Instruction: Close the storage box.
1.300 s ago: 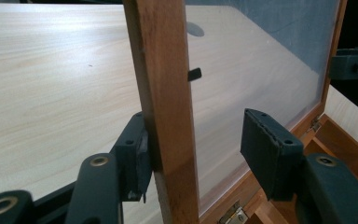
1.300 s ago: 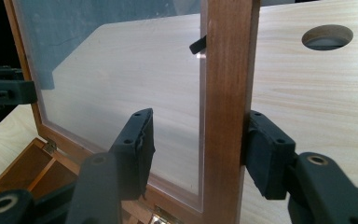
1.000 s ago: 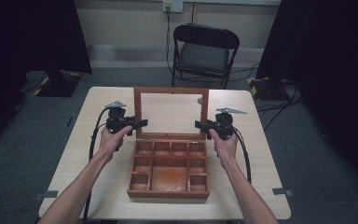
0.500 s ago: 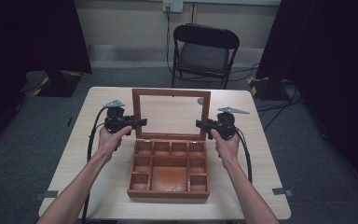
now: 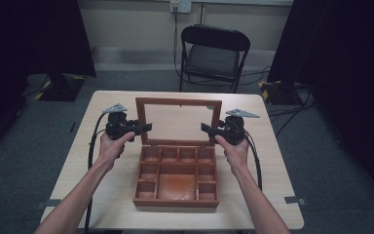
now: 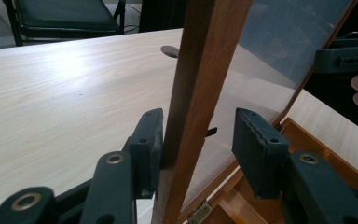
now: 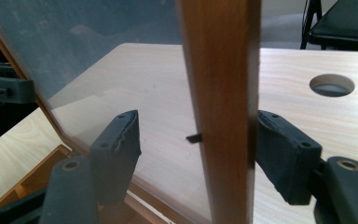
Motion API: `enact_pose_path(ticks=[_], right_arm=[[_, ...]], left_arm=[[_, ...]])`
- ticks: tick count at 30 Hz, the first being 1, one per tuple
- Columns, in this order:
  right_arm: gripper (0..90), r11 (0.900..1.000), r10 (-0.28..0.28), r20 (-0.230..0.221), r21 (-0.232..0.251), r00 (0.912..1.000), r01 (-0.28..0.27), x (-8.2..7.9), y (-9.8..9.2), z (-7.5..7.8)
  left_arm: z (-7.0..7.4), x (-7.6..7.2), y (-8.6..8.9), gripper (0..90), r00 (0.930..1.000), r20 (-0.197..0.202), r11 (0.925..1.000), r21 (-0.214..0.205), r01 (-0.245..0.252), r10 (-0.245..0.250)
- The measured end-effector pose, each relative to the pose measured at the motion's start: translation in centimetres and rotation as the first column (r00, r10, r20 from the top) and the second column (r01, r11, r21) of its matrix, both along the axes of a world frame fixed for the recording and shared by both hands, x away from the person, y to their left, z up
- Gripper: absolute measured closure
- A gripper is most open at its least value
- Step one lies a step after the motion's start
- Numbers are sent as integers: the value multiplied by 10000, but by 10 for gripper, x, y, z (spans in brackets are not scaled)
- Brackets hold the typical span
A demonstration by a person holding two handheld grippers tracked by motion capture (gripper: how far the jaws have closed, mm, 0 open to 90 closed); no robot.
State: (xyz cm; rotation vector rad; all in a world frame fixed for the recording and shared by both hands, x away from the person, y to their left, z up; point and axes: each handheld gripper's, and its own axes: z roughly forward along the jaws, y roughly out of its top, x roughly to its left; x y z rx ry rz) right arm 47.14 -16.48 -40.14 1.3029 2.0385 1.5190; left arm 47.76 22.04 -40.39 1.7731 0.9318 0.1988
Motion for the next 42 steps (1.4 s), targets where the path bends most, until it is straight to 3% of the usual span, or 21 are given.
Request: enact_pose_path(ticks=[2, 3, 4, 5, 19, 23, 29, 32, 36, 42], right_arm=[[330, 10000, -36, 0, -38, 10000, 36, -1, 0, 1], [405, 9999, 98, 31, -86, 9999, -97, -3, 0, 2], [405, 9999, 98, 31, -86, 9999, -97, -3, 0, 2], [419, 9993, 53, -25, -377, 10000, -54, -5, 2, 3], [410, 9994, 233, -701, -226, 9973, -249, -15, -3, 8], [422, 9999, 82, -887, -111, 9960, -93, -21, -5, 7], [425, 9992, -96, -1357, -389, 9907, 44, -27, -8, -1], [411, 9990, 34, -1240, -433, 9923, -89, -30, -9, -2], [388, 10000, 41, -1237, 13, 9923, -40, -33, -11, 1], [387, 9999, 159, -1213, 3, 9925, -160, -36, -11, 3]], left_arm=[[2, -2, 2, 537, 10000, 44, 10000, 82, -5, 4], [2, -3, 3, 540, 10000, 49, 10000, 34, -9, 8], [2, -3, 3, 538, 10000, 49, 10000, 34, -9, 8], [1, -4, 3, 531, 9999, 81, 9999, 66, 80, -81], [7, -14, 2, 541, 9998, 102, 9992, 342, 194, -198], [7, -15, 3, 536, 9997, 8, 9994, 221, 251, -251], [7, -19, 4, 531, 9992, -48, 9989, 254, 400, -399], [7, -21, 4, 523, 9989, -60, 9986, 270, 464, -463], [7, -25, 4, 515, 9990, -51, 9986, 276, 442, -441], [6, -30, 5, 495, 9989, -8, 9988, 139, 472, -472]])
